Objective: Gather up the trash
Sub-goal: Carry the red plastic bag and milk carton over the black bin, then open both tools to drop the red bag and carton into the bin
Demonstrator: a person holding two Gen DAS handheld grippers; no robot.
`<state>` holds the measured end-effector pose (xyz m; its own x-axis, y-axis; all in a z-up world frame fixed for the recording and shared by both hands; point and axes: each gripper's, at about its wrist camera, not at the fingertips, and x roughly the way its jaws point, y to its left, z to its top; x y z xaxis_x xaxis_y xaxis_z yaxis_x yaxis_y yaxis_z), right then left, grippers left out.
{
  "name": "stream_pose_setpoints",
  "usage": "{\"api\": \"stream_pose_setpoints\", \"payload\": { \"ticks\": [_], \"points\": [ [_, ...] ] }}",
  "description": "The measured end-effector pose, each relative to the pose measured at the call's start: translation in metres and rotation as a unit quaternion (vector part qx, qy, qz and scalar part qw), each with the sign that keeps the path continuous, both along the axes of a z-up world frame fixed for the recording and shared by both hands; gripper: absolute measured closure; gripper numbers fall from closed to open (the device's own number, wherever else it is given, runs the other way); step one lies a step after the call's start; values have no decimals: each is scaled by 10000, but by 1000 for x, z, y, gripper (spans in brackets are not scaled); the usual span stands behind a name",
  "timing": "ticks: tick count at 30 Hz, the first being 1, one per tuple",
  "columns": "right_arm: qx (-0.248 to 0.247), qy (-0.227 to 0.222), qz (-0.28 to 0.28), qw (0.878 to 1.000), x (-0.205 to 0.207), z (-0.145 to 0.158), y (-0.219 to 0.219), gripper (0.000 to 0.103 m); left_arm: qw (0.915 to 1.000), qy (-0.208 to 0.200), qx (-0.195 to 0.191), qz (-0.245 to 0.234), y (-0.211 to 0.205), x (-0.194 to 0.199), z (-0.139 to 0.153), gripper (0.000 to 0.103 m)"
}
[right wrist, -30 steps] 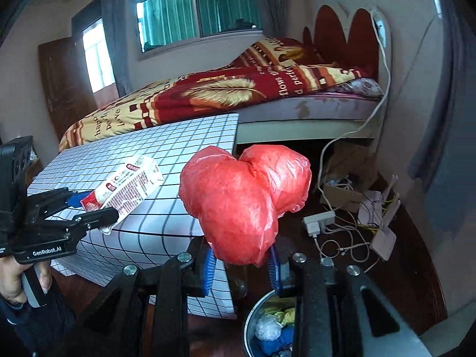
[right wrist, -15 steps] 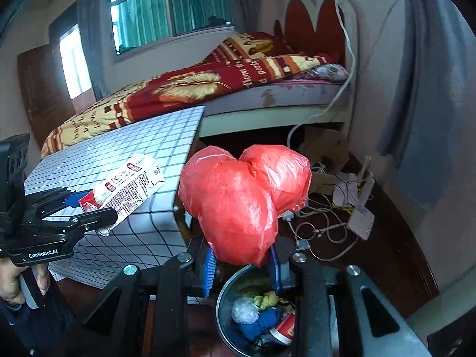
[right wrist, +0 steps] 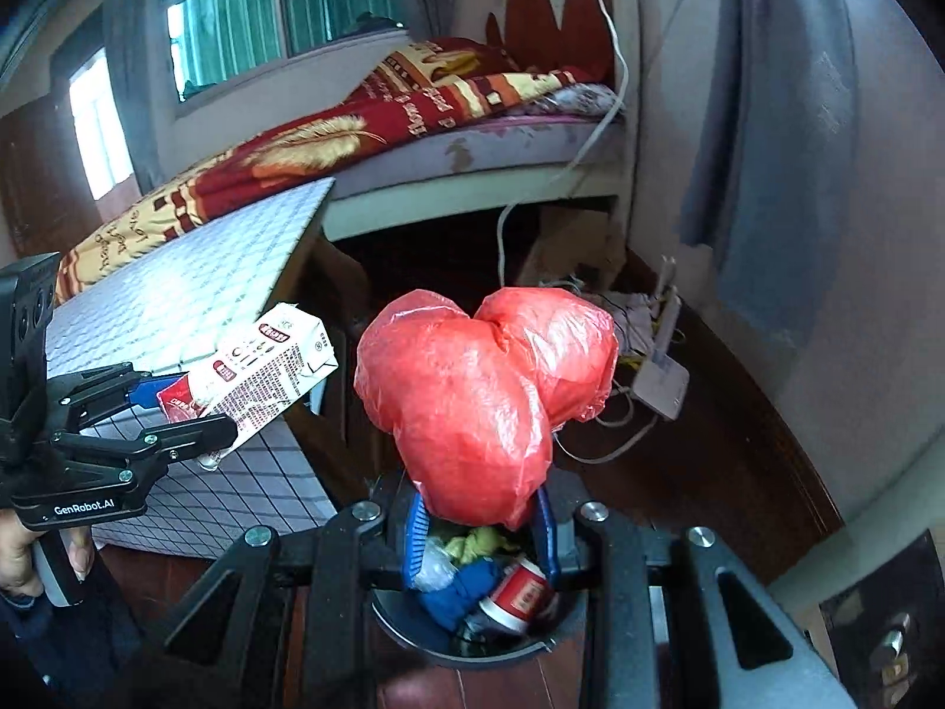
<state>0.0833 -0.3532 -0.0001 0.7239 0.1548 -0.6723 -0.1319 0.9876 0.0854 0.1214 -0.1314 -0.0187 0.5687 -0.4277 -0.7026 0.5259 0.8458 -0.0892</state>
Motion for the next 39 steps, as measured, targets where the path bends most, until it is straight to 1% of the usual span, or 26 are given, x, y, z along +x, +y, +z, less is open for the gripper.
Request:
{"api": "stream_pose_setpoints", "payload": {
  "ticks": [11,21,25,28,32,39],
  "points": [
    [-98,308,-141,9994,-11,-27,-22,72,9988,345,115,-315,-32,-8,-29,50],
    [-219,757,-26,9969,-10,-67,-24,72,9971,647,120,-393,-44,-1,-54,50],
    [-233,895,86,9957,-3,-81,-19,72,9959,806,66,-397,-46,3,-67,50],
    [-266,1059,175,9939,5,-96,-16,72,9939,1004,53,-442,-47,6,-79,50],
    [-330,1310,282,9904,13,-118,-13,72,9925,1129,92,-451,-50,9,-88,50],
    [-393,1672,464,9840,26,-149,-8,72,9901,1370,130,-274,-49,21,-103,50]
  ]
}}
